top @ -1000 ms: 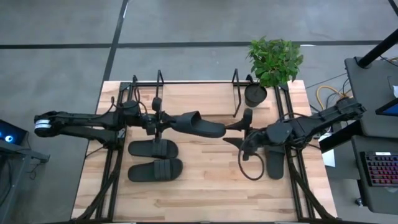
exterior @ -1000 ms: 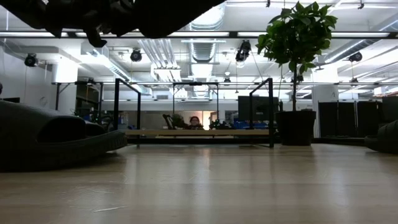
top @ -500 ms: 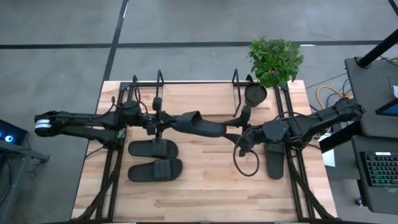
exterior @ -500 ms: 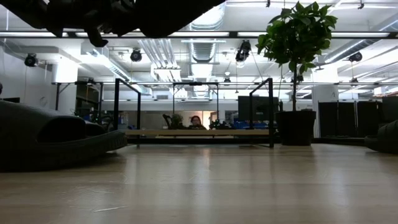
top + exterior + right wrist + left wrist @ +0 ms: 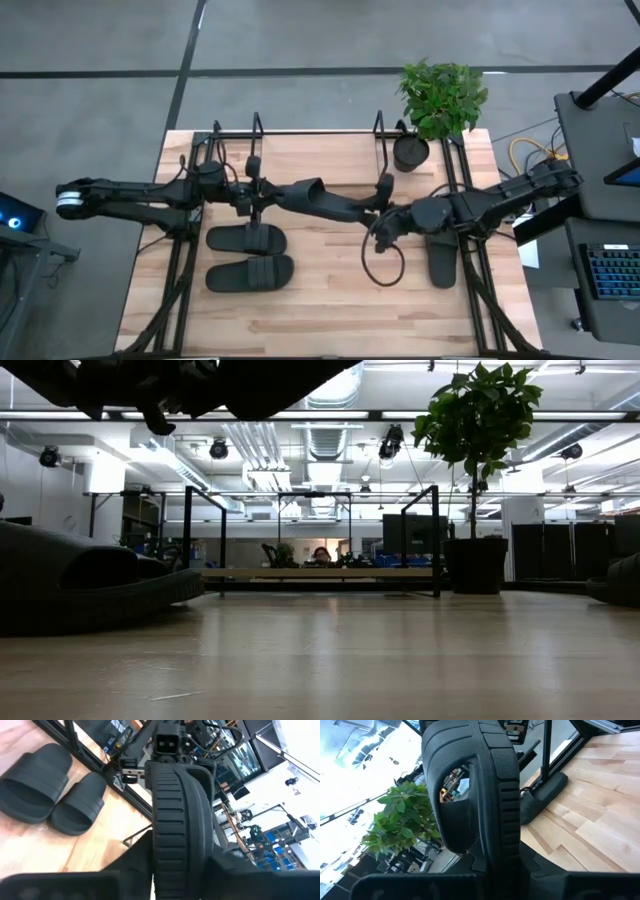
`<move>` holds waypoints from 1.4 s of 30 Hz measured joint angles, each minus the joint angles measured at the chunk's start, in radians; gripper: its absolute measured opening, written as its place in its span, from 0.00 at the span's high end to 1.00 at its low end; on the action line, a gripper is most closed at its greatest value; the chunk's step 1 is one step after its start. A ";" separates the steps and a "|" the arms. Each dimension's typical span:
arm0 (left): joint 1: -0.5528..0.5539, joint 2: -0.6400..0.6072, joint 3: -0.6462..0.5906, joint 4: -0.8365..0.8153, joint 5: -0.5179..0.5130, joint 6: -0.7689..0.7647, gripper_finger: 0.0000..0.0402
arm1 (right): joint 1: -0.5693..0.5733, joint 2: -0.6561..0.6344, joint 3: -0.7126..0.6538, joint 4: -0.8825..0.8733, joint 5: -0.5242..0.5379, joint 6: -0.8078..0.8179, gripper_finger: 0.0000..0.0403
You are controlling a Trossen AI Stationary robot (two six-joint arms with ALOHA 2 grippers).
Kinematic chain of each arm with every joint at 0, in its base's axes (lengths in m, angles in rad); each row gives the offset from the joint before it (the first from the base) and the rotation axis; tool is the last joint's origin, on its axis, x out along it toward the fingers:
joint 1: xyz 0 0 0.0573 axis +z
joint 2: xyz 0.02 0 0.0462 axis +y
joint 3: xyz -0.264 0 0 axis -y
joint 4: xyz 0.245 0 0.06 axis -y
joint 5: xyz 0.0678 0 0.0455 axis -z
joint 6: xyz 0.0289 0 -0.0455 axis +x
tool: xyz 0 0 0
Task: Pick and place slides into the shelf
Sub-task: Put the black slide on the shelf
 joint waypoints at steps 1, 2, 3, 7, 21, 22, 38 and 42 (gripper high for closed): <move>0.000 0.000 0.000 -0.001 -0.001 0.000 0.96 | 0.000 0.000 -0.001 -0.001 -0.003 0.001 0.83; 0.000 0.000 0.000 -0.002 -0.001 0.000 0.96 | 0.000 0.000 -0.001 -0.001 -0.004 0.004 0.86; 0.000 -0.001 0.000 0.001 -0.002 -0.001 0.96 | 0.000 -0.001 -0.001 0.000 -0.003 0.008 0.87; 0.000 -0.001 0.000 0.030 -0.003 -0.049 0.90 | 0.000 -0.002 -0.001 0.008 0.000 0.014 0.87; 0.001 -0.076 0.011 0.026 -0.270 -0.317 0.56 | 0.000 0.010 -0.001 0.053 0.119 0.040 0.88; 0.001 -0.097 0.011 -0.004 -0.279 -0.335 0.53 | 0.000 0.010 -0.001 0.054 0.123 0.050 0.88; 0.000 -0.413 0.022 -0.419 -0.277 -0.817 0.40 | 0.000 0.132 0.007 0.346 0.340 0.082 0.88; 0.000 -0.467 0.021 -0.490 -0.237 -0.883 0.40 | -0.001 0.194 0.062 0.349 0.406 0.110 0.88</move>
